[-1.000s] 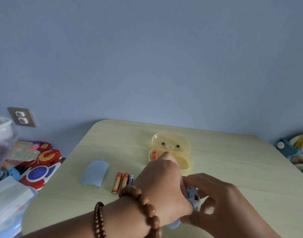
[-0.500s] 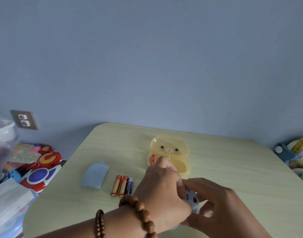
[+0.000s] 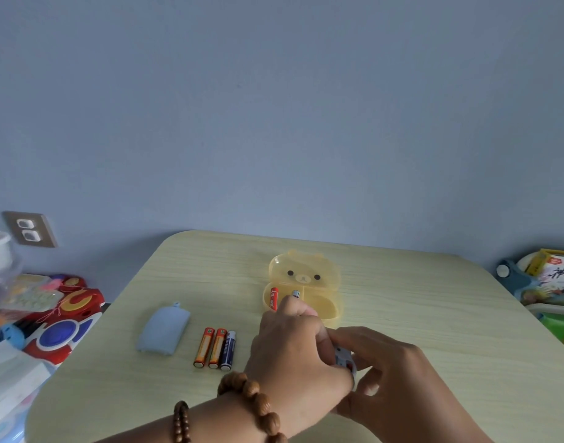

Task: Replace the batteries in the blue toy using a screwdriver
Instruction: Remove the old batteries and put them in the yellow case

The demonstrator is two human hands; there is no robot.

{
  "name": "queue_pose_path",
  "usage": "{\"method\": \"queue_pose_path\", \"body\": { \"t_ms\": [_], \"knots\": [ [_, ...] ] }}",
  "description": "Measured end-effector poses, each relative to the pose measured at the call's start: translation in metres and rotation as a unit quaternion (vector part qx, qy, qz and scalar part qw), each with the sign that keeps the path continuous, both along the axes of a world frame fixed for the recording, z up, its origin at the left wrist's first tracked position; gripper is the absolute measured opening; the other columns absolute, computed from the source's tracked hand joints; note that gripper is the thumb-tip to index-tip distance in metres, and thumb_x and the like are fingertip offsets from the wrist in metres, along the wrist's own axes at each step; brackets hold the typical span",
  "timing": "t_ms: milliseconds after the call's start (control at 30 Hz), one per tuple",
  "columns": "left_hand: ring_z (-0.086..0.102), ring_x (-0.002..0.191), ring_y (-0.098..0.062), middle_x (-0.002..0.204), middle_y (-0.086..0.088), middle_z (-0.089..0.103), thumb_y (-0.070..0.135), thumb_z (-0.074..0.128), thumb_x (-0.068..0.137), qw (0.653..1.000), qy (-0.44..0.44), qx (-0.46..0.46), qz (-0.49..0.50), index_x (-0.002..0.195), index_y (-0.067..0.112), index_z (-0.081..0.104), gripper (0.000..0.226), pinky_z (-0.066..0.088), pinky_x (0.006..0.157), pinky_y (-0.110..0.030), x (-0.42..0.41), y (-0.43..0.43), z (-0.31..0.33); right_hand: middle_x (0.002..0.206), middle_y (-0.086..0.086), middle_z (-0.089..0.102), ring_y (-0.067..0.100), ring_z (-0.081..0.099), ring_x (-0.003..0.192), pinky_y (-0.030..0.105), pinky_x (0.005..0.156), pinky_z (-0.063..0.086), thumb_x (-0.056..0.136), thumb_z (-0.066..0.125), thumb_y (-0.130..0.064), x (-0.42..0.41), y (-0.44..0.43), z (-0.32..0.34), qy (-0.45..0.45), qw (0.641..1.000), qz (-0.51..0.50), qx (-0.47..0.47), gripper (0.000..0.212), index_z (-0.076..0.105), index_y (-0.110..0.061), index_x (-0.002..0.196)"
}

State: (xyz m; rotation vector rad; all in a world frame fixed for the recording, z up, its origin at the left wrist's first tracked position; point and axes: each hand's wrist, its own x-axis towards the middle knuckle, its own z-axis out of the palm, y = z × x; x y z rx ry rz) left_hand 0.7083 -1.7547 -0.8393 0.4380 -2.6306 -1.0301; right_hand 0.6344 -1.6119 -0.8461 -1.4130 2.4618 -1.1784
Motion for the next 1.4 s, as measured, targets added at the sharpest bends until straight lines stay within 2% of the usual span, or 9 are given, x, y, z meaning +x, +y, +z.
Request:
{"method": "queue_pose_path", "body": {
  "t_ms": [100, 200, 367, 600, 733, 833, 1033, 1300, 1400],
  "knots": [
    [0.037, 0.117, 0.002, 0.116, 0.027, 0.043, 0.035, 0.072, 0.07, 1.0, 0.003, -0.012, -0.017, 0.075, 0.019, 0.064, 0.018, 0.03, 0.078, -0.007, 0.002, -0.002, 0.004, 0.095, -0.011, 0.071, 0.014, 0.066, 0.078, 0.013, 0.048, 0.044, 0.06, 0.085, -0.025, -0.001, 0.0, -0.001, -0.006, 1.0, 0.003, 0.004, 0.042, 0.072, -0.037, 0.098],
    [0.035, 0.12, 0.003, 0.121, 0.028, 0.04, 0.035, 0.065, 0.077, 0.998, 0.017, -0.045, -0.042, 0.08, 0.021, 0.061, 0.016, 0.031, 0.084, -0.007, 0.008, -0.002, 0.006, 0.098, -0.011, 0.07, 0.014, 0.067, 0.08, 0.012, 0.049, 0.042, 0.06, 0.078, -0.031, -0.001, 0.001, -0.003, -0.006, 1.0, 0.001, 0.002, 0.042, 0.071, -0.037, 0.101],
    [0.026, 0.136, 0.001, 0.147, 0.028, 0.027, 0.038, 0.056, 0.084, 0.991, 0.001, -0.103, -0.083, 0.091, 0.024, 0.055, 0.015, 0.03, 0.105, -0.016, 0.018, -0.001, 0.01, 0.103, -0.015, 0.071, 0.01, 0.069, 0.083, 0.009, 0.049, 0.041, 0.059, 0.072, -0.038, -0.002, 0.004, -0.009, -0.009, 1.0, -0.013, -0.027, 0.053, 0.071, -0.044, 0.112],
    [0.031, 0.143, 0.0, 0.16, 0.022, 0.026, 0.034, 0.064, 0.087, 0.99, -0.033, -0.104, -0.094, 0.097, 0.024, 0.074, 0.018, 0.026, 0.108, -0.016, 0.017, -0.011, 0.022, 0.107, -0.024, 0.069, -0.002, 0.067, 0.085, 0.009, 0.051, 0.046, 0.061, 0.091, -0.027, -0.002, 0.005, -0.007, 0.007, 1.0, -0.004, 0.001, 0.064, 0.069, -0.043, 0.118],
    [0.03, 0.142, 0.003, 0.159, 0.026, 0.024, 0.04, 0.067, 0.085, 0.987, -0.051, -0.097, -0.121, 0.099, 0.026, 0.071, 0.019, 0.024, 0.101, -0.013, 0.019, -0.016, 0.024, 0.113, -0.027, 0.068, -0.001, 0.068, 0.085, 0.012, 0.054, 0.05, 0.058, 0.086, -0.035, -0.005, 0.005, -0.01, 0.002, 1.0, -0.007, 0.008, 0.066, 0.068, -0.042, 0.121],
    [0.029, 0.141, 0.006, 0.156, 0.034, 0.019, 0.052, 0.075, 0.078, 0.983, -0.075, -0.097, -0.138, 0.097, 0.029, 0.063, 0.032, 0.025, 0.1, -0.016, 0.022, -0.022, 0.026, 0.115, -0.028, 0.067, 0.002, 0.069, 0.087, 0.013, 0.054, 0.051, 0.058, 0.091, -0.029, -0.008, 0.006, -0.014, -0.003, 1.0, -0.009, 0.011, 0.069, 0.068, -0.041, 0.122],
    [0.028, 0.144, 0.002, 0.158, 0.032, 0.017, 0.048, 0.075, 0.08, 0.979, -0.089, -0.11, -0.146, 0.104, 0.03, 0.065, 0.031, 0.028, 0.108, -0.019, 0.021, -0.024, 0.022, 0.119, -0.037, 0.059, -0.008, 0.065, 0.084, 0.005, 0.055, 0.047, 0.055, 0.096, -0.032, -0.004, 0.005, -0.011, -0.013, 1.0, -0.002, -0.006, 0.071, 0.067, -0.039, 0.12],
    [0.031, 0.134, 0.011, 0.147, 0.032, 0.034, 0.047, 0.071, 0.085, 0.989, -0.054, -0.059, -0.121, 0.095, 0.029, 0.064, 0.022, 0.023, 0.096, -0.011, 0.02, -0.024, 0.025, 0.118, -0.034, 0.061, -0.005, 0.066, 0.085, 0.007, 0.057, 0.049, 0.06, 0.093, -0.029, -0.004, 0.005, -0.008, -0.026, 1.0, 0.003, -0.003, 0.068, 0.067, -0.041, 0.122],
    [0.056, 0.103, 0.011, 0.114, 0.025, 0.061, 0.046, 0.067, 0.087, 0.997, 0.007, -0.036, -0.074, 0.088, 0.03, 0.066, 0.016, 0.042, 0.088, -0.012, 0.014, -0.033, 0.032, 0.112, -0.042, 0.058, -0.008, 0.064, 0.08, 0.009, 0.059, 0.05, 0.06, 0.094, -0.023, -0.003, 0.004, -0.007, -0.046, 0.999, -0.002, 0.002, 0.069, 0.064, -0.05, 0.116]
  ]
}}
